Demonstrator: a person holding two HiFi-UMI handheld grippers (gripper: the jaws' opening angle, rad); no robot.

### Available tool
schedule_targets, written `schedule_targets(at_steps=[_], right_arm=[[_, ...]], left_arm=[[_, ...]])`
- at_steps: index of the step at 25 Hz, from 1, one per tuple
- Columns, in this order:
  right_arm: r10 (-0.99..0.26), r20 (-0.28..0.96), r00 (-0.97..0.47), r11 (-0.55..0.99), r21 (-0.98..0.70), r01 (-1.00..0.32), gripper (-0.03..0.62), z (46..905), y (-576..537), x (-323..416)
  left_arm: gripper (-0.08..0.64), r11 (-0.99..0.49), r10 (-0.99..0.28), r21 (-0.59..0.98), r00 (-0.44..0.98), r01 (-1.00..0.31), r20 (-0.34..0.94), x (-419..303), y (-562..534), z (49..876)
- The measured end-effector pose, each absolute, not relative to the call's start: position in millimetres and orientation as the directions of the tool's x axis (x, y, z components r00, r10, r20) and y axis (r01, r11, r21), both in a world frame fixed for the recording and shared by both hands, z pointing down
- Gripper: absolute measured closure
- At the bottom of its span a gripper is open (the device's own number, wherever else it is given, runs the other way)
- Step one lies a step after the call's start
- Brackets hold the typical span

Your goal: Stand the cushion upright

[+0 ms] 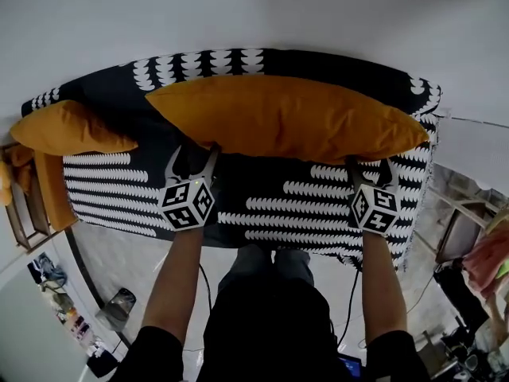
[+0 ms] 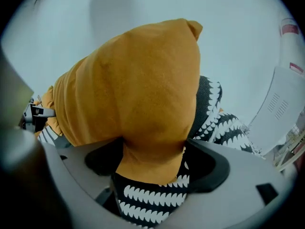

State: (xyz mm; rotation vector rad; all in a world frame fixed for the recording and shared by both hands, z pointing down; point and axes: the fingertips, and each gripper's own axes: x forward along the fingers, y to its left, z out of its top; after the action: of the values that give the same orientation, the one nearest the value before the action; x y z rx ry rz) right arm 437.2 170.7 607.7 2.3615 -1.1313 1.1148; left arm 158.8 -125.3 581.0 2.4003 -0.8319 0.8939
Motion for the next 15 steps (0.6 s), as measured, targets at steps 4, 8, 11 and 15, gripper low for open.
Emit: schedule_targets(at_steps=[4,8,11,15], right_arm=[[-0.554,0.685,0.473,-0.713,-0.097,-0.695,0.192,567.9,196.9,434.1],[-0.633,0.617,0.467,-0.656,-0.106,-0.748,0.256,522.5,204.0,414.9],[-0.692,0.571,0.442,-0.608,-0.131,-0.783,0.279,494.0,195.2,402.9],[-0.771,0.508,0.384,-0.529,-0.174,-0.831,0.303,441.8,188.0,369.5]], left_arm=[[0.196,-0.723,-0.406,0.182,0.623,-0.666,0.668,141.4,-112.4,556.6],[0.201,-0.761,-0.405,0.197,0.690,-0.618,0.600,140.1,-87.4,509.8],[0.227,-0.764,-0.413,0.228,0.729,-0.603,0.545,145.6,-69.4,473.5],[0.270,-0.780,-0.411,0.257,0.776,-0.571,0.478,141.3,-32.4,415.8]])
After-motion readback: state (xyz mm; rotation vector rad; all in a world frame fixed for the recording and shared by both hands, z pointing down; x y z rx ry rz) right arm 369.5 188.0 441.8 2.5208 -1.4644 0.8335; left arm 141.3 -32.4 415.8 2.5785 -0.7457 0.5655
